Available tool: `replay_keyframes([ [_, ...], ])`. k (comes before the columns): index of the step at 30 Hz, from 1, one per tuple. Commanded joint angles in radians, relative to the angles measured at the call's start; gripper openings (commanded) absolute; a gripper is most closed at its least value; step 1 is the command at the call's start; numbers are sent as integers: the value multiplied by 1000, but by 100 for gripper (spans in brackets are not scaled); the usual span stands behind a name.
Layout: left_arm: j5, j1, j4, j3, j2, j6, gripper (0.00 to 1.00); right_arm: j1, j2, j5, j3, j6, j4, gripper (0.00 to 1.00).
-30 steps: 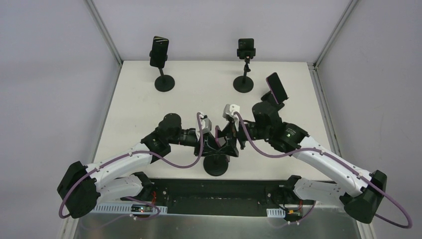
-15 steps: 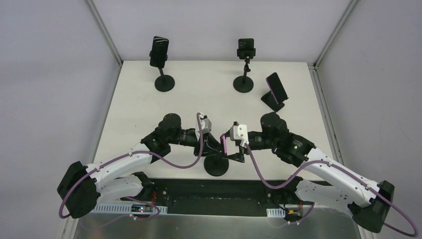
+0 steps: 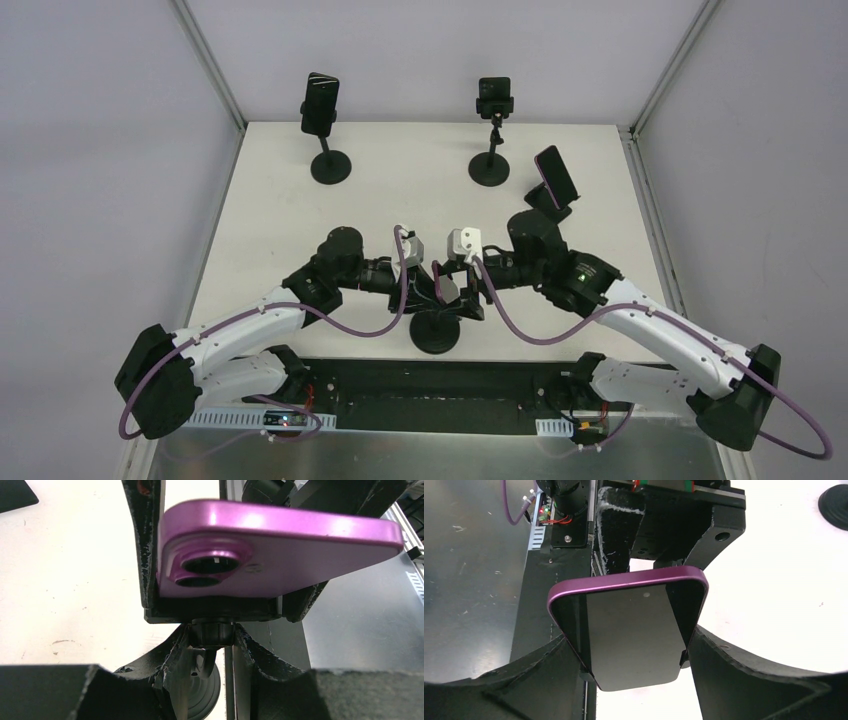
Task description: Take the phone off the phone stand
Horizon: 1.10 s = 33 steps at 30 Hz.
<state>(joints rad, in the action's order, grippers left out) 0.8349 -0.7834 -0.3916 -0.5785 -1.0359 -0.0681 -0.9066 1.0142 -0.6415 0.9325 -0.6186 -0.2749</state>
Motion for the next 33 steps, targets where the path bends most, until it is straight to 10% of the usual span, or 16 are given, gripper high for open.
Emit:
replay_keyframes([
  [1,-20,9,-78,-15,7,18,0,-23,36,-152,35,154,-36,0],
  [5,-23,10,-78,-14,8,20,0,-24,46,-146,48,196,-38,8],
  [9,-22,9,-78,-11,9,22,0,-21,29,-159,44,209,-50,71],
  [13,-16,9,-78,-11,7,25,0,-11,53,-217,91,168,-159,96],
  [33,-17,9,-77,-23,-12,23,0,6,62,-133,72,148,-167,90],
])
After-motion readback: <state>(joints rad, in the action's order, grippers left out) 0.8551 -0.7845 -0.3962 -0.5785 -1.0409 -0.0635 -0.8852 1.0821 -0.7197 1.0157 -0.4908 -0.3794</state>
